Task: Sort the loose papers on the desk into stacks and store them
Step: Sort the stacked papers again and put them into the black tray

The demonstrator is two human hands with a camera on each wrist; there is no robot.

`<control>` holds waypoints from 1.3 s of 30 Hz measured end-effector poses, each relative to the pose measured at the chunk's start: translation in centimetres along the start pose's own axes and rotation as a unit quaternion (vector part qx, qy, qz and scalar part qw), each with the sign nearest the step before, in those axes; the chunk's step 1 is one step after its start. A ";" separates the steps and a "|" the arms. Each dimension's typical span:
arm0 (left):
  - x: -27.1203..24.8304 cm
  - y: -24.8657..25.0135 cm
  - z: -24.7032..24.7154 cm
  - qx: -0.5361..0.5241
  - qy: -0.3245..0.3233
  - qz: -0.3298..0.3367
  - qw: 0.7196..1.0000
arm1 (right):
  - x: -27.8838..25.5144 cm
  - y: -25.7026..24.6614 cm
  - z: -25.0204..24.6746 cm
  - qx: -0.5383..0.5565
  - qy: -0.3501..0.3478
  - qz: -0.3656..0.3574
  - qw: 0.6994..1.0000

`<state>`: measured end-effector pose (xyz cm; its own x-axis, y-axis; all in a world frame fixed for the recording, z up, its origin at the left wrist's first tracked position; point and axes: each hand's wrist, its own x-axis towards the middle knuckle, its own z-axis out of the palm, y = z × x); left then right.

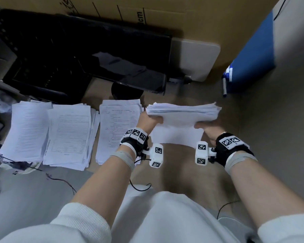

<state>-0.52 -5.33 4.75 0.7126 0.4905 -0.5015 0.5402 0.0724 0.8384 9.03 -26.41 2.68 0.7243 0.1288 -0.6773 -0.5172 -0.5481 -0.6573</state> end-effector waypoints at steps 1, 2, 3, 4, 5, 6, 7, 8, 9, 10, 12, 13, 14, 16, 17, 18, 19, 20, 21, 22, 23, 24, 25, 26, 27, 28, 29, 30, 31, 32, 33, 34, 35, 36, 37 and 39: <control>0.1 0.2 0.0 -0.022 0.017 -0.008 1.000 | 0.1 -0.3 0.0 0.014 0.004 -0.011 1.000; 0.1 0.6 0.2 -0.036 0.030 -0.008 0.999 | 0.0 -0.6 -0.1 0.036 0.015 -0.023 0.999; 0.0 0.9 0.3 -0.044 0.034 0.001 0.998 | -0.3 -0.9 -0.1 0.067 0.037 -0.042 0.996; 0.0 1.2 0.4 -0.049 0.034 0.016 0.998 | -0.6 -1.4 0.0 0.102 0.053 -0.065 0.991; -0.2 1.6 0.6 -0.059 0.033 0.027 0.997 | -1.2 -1.7 0.1 0.135 0.062 -0.089 0.985; -0.4 2.1 0.7 -0.075 0.034 0.035 0.996 | -1.8 -2.2 0.3 0.159 0.062 -0.108 0.979; -0.7 2.8 0.8 -0.093 0.040 0.044 0.994 | -2.4 -2.7 0.5 0.180 0.069 -0.123 0.973; -1.0 3.5 1.0 -0.110 0.049 0.060 0.991 | -2.7 -3.0 0.6 0.199 0.075 -0.137 0.967; -1.3 4.2 1.3 -0.127 0.057 0.082 0.987 | -3.1 -3.2 0.4 0.218 0.078 -0.151 0.961; -1.6 4.5 1.5 -0.138 0.066 0.103 0.983 | -3.3 -3.2 0.3 0.227 0.087 -0.163 0.956; -1.9 4.3 1.9 -0.121 0.081 0.131 0.981 | -4.1 -3.0 0.2 0.233 0.089 -0.177 0.952; -2.1 3.7 2.1 -0.094 0.084 0.137 0.982 | -3.9 -2.3 0.4 0.232 0.084 -0.164 0.955; -2.1 2.8 2.3 -0.062 0.074 0.132 0.987 | -3.8 -1.5 0.6 0.227 0.080 -0.143 0.960; -2.0 0.3 2.8 -0.022 0.051 0.089 0.994 | -3.6 0.3 1.1 0.201 0.059 -0.095 0.973; -1.7 -0.5 2.9 -0.017 0.051 0.070 0.996 | -3.3 1.0 1.3 0.181 0.056 -0.083 0.978; -1.4 -0.8 2.9 -0.013 0.056 0.062 0.996 | -2.7 1.3 1.4 0.165 0.056 -0.093 0.980; -0.9 -0.8 2.8 -0.005 0.060 0.062 0.996 | -2.6 1.2 1.4 0.165 0.072 -0.099 0.979; -0.5 -0.7 2.5 -0.001 0.058 0.066 0.996 | -2.4 1.1 1.5 0.170 0.081 -0.104 0.977; -0.2 -0.4 2.2 -0.003 0.056 0.068 0.996 | -2.4 0.7 1.6 0.172 0.080 -0.101 0.977; 0.1 -0.1 2.1 -0.017 0.056 0.065 0.996 | -2.1 0.4 1.7 0.172 0.078 -0.102 0.977; 0.2 0.3 2.1 -0.038 0.065 0.060 0.995 | -2.3 -0.1 1.8 0.168 0.083 -0.104 0.977; 0.2 0.6 2.2 -0.068 0.084 0.056 0.993 | -2.2 -0.2 1.9 0.167 0.080 -0.112 0.976; 0.2 1.0 2.2 -0.104 0.104 0.057 0.987 | -2.3 -0.4 1.9 0.166 0.078 -0.113 0.976; 0.5 1.4 2.2 -0.141 0.116 0.059 0.981 | -2.1 -0.4 2.0 0.164 0.078 -0.114 0.977; 0.5 2.2 2.1 -0.166 0.119 0.054 0.977 | -2.1 -0.4 2.0 0.164 0.078 -0.113 0.977; 0.7 2.8 2.0 -0.181 0.118 0.045 0.975 | -2.0 -0.3 2.0 0.167 0.071 -0.111 0.977; 0.9 3.5 2.0 -0.180 0.123 0.039 0.975 | -2.2 -0.5 2.0 0.166 0.064 -0.110 0.978; 1.3 3.7 2.0 -0.171 0.130 0.043 0.976 | -2.2 -0.5 2.0 0.164 0.053 -0.108 0.979; 1.6 3.9 1.9 -0.160 0.139 0.046 0.976 | -2.3 -0.5 2.1 0.167 0.044 -0.106 0.979; 2.0 3.9 1.9 -0.159 0.148 0.049 0.975 | -2.1 -0.4 2.1 0.173 0.036 -0.107 0.978; 2.0 4.0 1.8 -0.164 0.151 0.047 0.974 | -2.2 -0.5 2.2 0.176 0.036 -0.110 0.978; 2.2 4.0 1.6 -0.171 0.148 0.046 0.973 | -2.1 -0.4 2.2 0.175 0.041 -0.108 0.978; 2.1 4.3 1.4 -0.181 0.137 0.044 0.973 | -2.3 -0.7 2.2 0.177 0.047 -0.106 0.977; 2.2 4.4 1.2 -0.189 0.120 0.039 0.974 | -2.1 -0.7 2.2 0.179 0.052 -0.100 0.977; 1.8 4.6 1.0 -0.187 0.099 0.040 0.977 | -2.2 -0.8 2.0 0.178 0.059 -0.090 0.978; 1.2 4.2 0.7 -0.167 0.061 0.054 0.982 | -2.2 -0.9 1.7 0.165 0.081 -0.068 0.981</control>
<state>2.91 -5.07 7.48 0.6877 0.6107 -0.3926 0.2716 0.2851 0.9192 7.09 -24.79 4.22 0.8464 0.0349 -0.5315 -0.5102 -0.2335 -0.8278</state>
